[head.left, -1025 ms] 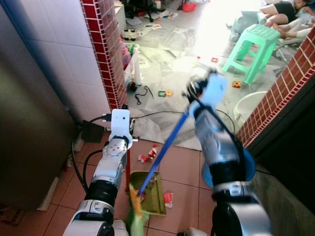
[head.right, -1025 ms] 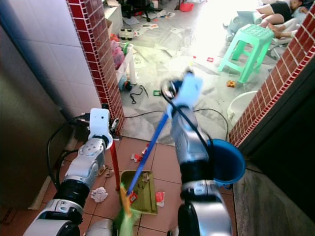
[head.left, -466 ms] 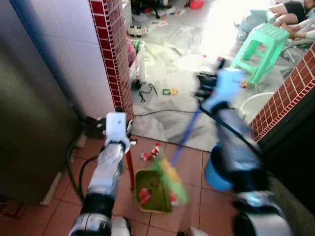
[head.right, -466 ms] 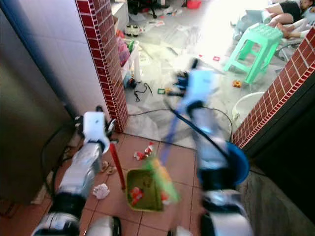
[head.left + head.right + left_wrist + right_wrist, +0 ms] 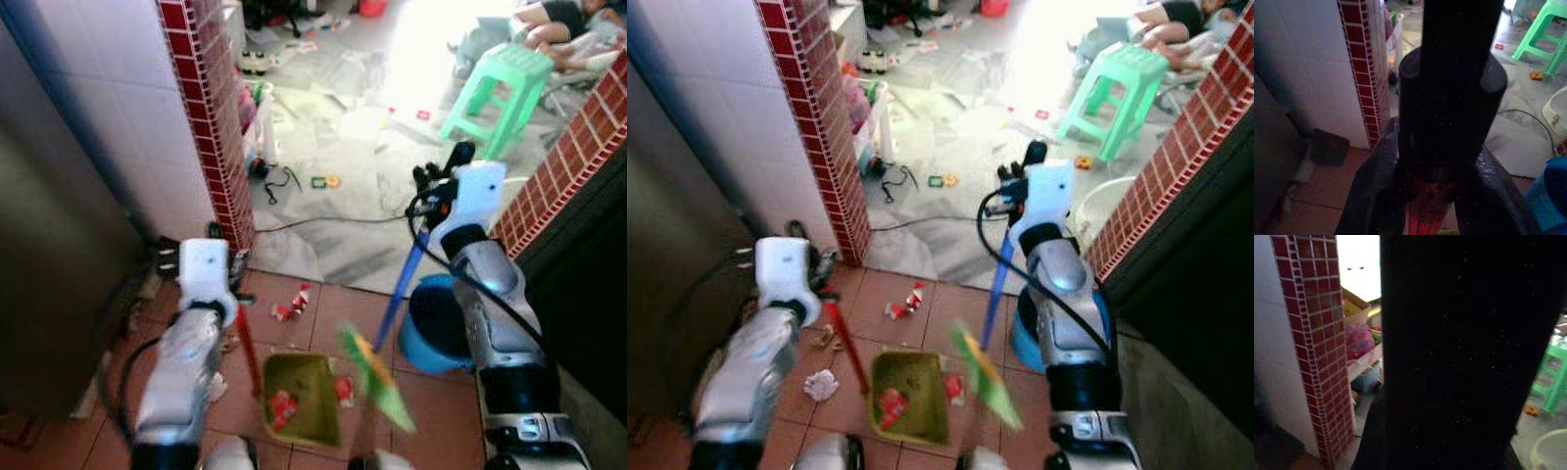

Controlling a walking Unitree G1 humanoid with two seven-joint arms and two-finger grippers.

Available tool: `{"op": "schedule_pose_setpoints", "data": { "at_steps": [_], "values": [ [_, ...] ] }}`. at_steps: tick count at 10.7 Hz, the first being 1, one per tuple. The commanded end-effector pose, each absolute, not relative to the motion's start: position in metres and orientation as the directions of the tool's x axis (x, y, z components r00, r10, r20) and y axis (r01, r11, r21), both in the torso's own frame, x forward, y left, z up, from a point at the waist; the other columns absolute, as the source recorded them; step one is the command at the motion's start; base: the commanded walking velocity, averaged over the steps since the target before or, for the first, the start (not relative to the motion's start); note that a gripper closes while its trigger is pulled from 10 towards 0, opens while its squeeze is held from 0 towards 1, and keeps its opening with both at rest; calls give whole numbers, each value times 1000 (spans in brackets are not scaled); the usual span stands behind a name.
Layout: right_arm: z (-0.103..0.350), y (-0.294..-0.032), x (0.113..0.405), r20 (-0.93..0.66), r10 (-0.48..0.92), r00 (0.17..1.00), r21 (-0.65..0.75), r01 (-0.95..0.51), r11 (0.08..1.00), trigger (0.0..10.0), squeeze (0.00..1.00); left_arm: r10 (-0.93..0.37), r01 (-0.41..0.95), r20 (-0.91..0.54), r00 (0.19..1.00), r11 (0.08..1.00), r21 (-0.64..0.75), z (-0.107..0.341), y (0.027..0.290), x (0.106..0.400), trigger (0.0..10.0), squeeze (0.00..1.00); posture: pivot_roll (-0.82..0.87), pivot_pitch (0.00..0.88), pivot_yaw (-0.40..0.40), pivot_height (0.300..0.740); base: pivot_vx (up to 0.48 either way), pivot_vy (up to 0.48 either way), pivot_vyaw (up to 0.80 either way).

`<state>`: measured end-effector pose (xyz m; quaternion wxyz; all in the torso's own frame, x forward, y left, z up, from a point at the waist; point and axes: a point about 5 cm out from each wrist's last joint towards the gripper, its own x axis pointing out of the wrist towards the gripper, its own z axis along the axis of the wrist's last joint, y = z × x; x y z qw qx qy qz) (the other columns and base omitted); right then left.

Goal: Sweep floor

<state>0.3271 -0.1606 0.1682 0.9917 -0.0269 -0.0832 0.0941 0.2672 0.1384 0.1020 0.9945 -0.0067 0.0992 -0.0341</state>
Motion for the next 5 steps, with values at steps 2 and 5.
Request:
{"op": "schedule_pose_setpoints", "data": {
  "at_steps": [2, 5],
  "values": [
    [170, -157, 319, 197, 177, 964, -104, -159, 982, 10000, 0, -88, 85, -68, 994, 995, -49, 130, 139, 259, 10000, 0, -57, 0, -38, 740, 0, 0, 0],
    [160, -157, 315, 160, 154, 975, -94, -140, 986, 10000, 0, -115, 112, -68, 991, 992, -55, 133, 131, 256, 10000, 0, -59, 0, -39, 740, 0, 0, -533]
  ]
}}
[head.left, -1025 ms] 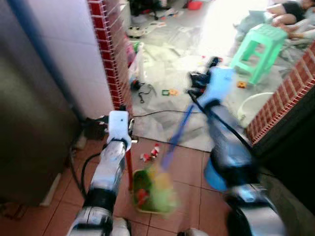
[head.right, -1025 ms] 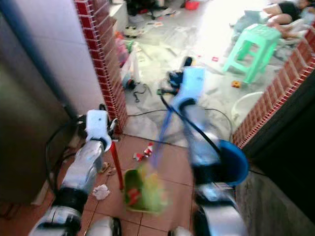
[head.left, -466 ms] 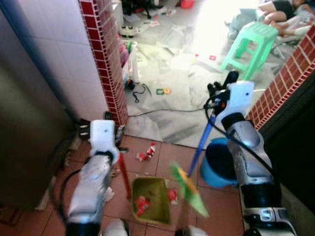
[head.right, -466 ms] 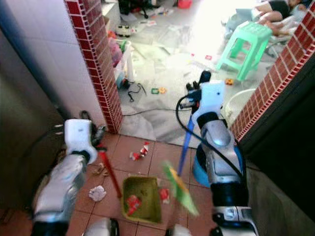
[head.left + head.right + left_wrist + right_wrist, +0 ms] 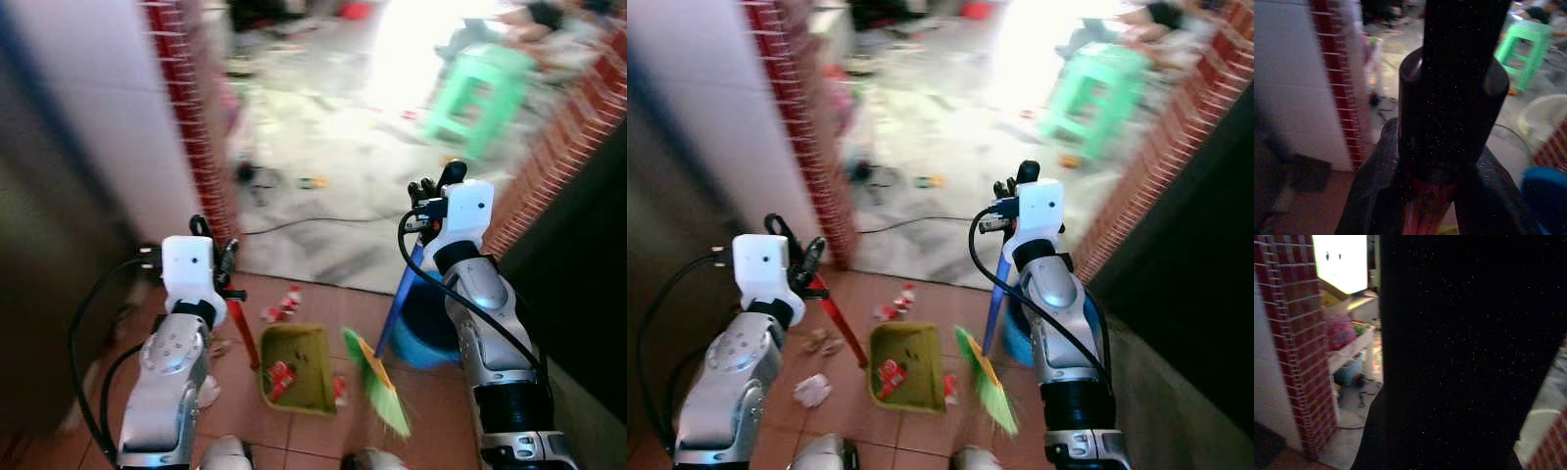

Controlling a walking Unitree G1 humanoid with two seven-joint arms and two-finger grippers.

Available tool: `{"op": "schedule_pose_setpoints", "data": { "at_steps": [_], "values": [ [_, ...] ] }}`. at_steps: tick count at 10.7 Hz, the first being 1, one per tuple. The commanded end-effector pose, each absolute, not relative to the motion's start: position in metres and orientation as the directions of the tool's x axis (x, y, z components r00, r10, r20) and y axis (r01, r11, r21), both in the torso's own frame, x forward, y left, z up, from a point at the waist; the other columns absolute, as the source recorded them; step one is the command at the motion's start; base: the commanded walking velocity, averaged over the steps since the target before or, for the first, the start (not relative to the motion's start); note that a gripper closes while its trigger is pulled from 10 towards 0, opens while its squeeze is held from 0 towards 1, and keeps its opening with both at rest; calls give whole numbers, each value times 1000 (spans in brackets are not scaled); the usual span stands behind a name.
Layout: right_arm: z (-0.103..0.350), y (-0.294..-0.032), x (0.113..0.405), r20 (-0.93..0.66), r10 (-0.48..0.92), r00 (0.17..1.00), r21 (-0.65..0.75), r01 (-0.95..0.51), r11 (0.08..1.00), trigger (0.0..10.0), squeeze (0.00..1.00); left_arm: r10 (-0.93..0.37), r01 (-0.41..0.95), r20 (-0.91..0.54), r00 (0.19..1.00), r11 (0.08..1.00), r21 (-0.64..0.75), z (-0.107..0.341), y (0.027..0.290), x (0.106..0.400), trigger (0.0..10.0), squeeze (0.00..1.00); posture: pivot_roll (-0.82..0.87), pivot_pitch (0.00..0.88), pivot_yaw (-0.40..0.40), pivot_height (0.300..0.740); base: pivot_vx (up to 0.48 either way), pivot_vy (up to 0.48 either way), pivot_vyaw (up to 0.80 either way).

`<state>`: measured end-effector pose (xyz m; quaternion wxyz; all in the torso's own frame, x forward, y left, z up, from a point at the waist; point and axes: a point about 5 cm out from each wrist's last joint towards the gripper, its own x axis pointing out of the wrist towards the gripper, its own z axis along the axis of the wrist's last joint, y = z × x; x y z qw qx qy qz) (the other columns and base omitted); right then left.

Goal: Sweep floor

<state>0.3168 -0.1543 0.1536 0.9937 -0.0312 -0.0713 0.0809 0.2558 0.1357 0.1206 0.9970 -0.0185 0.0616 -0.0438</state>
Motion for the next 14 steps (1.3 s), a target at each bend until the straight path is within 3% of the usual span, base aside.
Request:
{"op": "schedule_pose_setpoints", "data": {
  "at_steps": [1, 4, 12, 14],
  "values": [
    [159, -157, 316, 157, 146, 977, -94, -132, 987, 10000, 0, -139, 135, -56, 989, 988, -70, 136, 127, 257, 10000, 0, -61, 0, -38, 740, 0, 0, -800],
    [160, -160, 318, 155, 131, 979, -97, -117, 988, 10000, 0, -197, 191, -36, 980, 973, -132, 137, 123, 256, 10000, 0, -66, 6, -34, 740, 0, 0, -800],
    [154, -159, 319, 127, 120, 985, -83, -110, 990, 10000, 0, -210, 204, -42, 977, 973, -110, 135, 124, 256, 10000, 0, -66, 9, -31, 740, 0, 0, -771],
    [153, -159, 319, 125, 121, 985, -77, -112, 991, 10000, 0, -216, 210, -41, 976, 971, -111, 135, 123, 256, 10000, 0, -65, 8, -31, 740, 0, -287, -528]
  ]
}}
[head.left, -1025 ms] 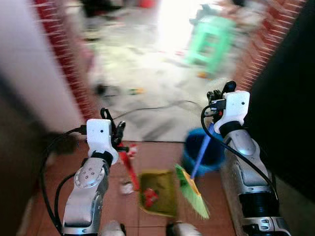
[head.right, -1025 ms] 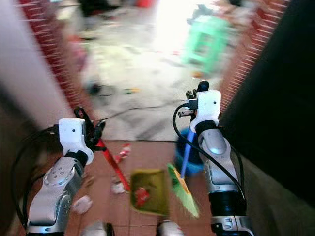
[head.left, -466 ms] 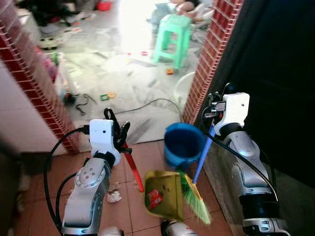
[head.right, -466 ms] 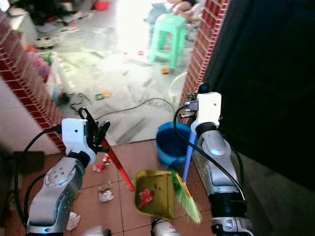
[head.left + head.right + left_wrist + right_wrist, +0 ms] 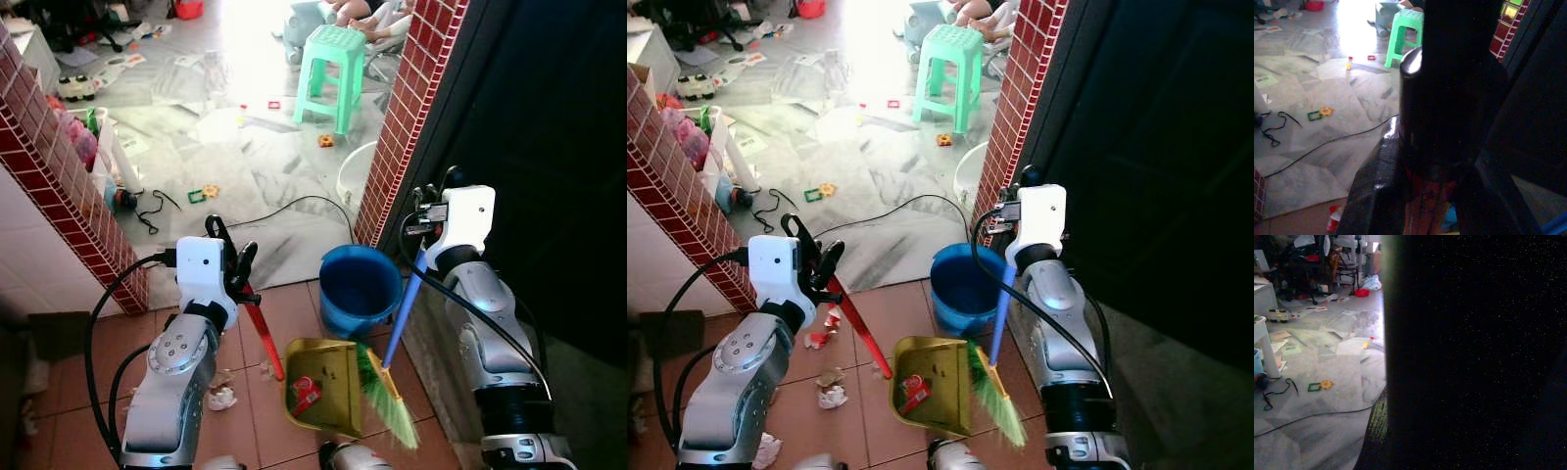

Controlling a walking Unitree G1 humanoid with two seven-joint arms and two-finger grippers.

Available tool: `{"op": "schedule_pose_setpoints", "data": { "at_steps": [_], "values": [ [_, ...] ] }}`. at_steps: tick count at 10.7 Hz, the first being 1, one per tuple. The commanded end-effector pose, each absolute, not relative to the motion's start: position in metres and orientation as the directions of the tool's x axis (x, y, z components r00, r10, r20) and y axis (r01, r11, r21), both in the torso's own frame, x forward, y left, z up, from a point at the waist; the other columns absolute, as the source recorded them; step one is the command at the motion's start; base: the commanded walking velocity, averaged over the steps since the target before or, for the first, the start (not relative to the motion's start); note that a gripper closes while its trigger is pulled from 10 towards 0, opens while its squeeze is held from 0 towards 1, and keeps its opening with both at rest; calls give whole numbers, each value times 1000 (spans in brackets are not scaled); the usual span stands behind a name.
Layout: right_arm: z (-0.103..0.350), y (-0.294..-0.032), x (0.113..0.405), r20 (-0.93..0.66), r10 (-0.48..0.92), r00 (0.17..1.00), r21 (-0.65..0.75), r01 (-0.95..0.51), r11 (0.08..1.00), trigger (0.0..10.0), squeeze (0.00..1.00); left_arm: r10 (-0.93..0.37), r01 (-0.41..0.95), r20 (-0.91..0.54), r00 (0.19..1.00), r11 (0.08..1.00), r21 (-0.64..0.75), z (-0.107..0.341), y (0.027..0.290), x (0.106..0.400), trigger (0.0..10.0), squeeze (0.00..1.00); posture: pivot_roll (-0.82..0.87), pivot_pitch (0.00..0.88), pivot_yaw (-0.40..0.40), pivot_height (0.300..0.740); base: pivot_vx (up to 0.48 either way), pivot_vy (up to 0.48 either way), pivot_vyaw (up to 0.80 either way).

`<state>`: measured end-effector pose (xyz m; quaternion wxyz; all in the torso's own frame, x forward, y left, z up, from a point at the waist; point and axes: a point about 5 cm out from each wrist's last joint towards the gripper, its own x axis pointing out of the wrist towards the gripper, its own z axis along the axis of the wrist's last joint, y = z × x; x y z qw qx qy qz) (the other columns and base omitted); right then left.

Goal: Sweep floor

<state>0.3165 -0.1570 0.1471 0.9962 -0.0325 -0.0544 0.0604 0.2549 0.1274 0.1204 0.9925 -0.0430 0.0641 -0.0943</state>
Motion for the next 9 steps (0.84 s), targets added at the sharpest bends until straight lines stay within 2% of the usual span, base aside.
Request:
{"op": "schedule_pose_setpoints", "data": {
  "at_steps": [1, 3, 6, 9],
  "values": [
    [153, -158, 319, 121, 120, 985, -70, -112, 991, 10000, 0, -217, 211, -41, 975, 971, -111, 135, 123, 256, 10000, 0, -65, 8, -31, 740, 0, -300, -800],
    [153, -159, 319, 125, 121, 985, -72, -112, 991, 10000, 0, -220, 215, -40, 975, 971, -109, 135, 123, 256, 10000, 0, -67, 7, -29, 740, 0, -375, -634],
    [154, -158, 320, 126, 126, 984, -70, -118, 991, 10000, 0, -217, 212, -38, 975, 971, -110, 135, 123, 257, 10000, 0, -67, 7, -30, 740, 0, -371, 0],
    [154, -159, 321, 128, 128, 983, -74, -119, 990, 10000, 0, -201, 197, -25, 979, 973, -119, 137, 127, 259, 10000, 0, -65, 0, -29, 740, 0, 0, 0]
  ]
}}
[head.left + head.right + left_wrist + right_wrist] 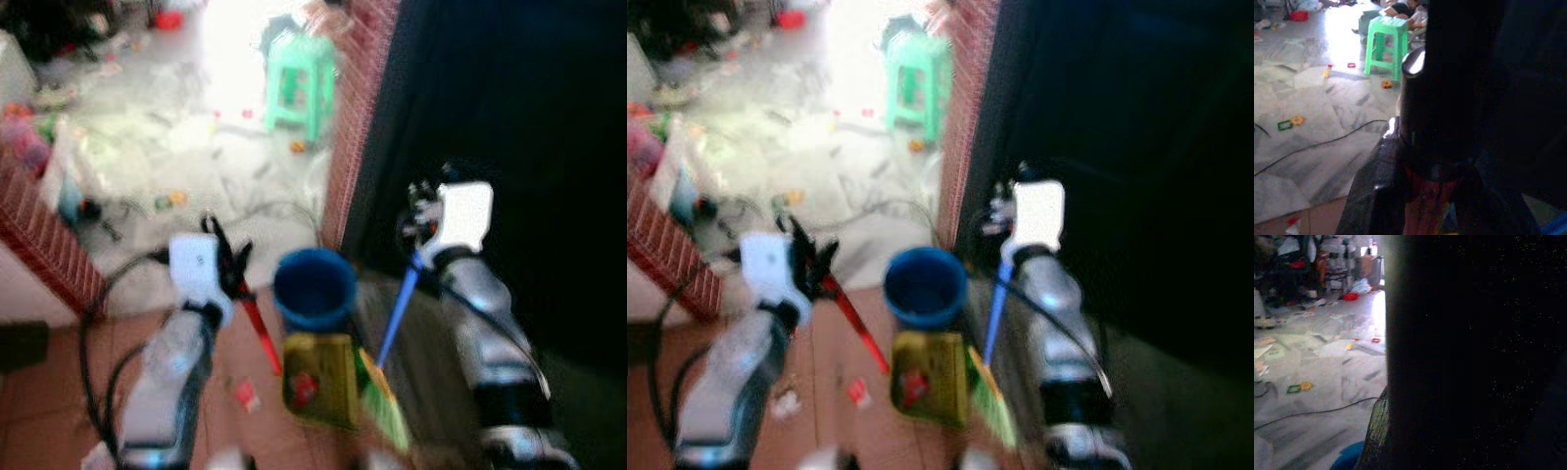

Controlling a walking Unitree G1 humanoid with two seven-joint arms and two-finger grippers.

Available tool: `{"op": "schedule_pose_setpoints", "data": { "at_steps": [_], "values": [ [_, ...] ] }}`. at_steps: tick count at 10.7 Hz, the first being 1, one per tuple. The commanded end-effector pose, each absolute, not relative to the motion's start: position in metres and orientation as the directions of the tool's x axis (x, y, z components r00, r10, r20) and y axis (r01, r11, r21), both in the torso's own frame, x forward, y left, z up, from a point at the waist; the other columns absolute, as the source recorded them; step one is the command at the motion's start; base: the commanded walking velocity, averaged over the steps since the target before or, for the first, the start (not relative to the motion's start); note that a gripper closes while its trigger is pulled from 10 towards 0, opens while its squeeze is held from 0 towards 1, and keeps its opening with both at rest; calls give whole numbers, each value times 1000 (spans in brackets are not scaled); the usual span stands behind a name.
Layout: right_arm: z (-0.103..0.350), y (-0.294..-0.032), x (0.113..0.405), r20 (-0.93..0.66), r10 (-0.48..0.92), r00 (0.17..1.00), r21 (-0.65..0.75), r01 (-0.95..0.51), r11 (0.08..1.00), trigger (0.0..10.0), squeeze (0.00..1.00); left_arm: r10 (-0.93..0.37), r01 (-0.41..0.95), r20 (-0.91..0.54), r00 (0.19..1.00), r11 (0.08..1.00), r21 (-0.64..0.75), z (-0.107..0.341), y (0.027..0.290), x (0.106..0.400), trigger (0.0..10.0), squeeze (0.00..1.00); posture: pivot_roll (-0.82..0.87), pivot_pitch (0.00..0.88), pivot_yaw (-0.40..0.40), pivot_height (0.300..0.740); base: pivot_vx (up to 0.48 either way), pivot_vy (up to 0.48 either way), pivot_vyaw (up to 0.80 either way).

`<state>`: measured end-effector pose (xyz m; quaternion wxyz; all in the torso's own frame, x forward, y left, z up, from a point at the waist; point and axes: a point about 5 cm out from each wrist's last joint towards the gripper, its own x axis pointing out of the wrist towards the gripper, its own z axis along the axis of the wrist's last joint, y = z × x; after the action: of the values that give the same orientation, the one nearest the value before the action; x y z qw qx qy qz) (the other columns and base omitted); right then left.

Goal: Sweep floor

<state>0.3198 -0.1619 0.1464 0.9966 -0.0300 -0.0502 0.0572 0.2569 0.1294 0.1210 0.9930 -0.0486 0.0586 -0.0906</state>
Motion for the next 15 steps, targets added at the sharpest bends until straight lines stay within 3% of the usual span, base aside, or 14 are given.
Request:
{"op": "schedule_pose_setpoints", "data": {
  "at_steps": [1, 8, 12, 15],
  "values": [
    [155, -160, 322, 130, 128, 983, -76, -119, 990, 10000, 0, -190, 187, -19, 982, 975, -119, 138, 129, 260, 10000, 0, -65, 0, -29, 740, 0, 0, 0],
    [154, -163, 329, 128, 131, 983, -97, -119, 988, 10000, 0, -72, 84, 119, 990, 991, -100, 177, 149, 263, 10000, 0, -52, 0, -38, 740, 0, 0, 0],
    [151, -160, 332, 122, 148, 981, -99, -136, 986, 10000, 0, 17, -17, 2, 1000, 998, -56, 151, 176, 248, 10000, 0, -31, 0, -48, 740, 0, 0, 0],
    [148, -156, 333, 113, 161, 980, -95, -151, 984, 10000, 0, 212, -213, 25, 977, 976, 47, 152, 208, 246, 10000, 0, -16, 0, -58, 740, 0, 0, 0]
  ]
}}
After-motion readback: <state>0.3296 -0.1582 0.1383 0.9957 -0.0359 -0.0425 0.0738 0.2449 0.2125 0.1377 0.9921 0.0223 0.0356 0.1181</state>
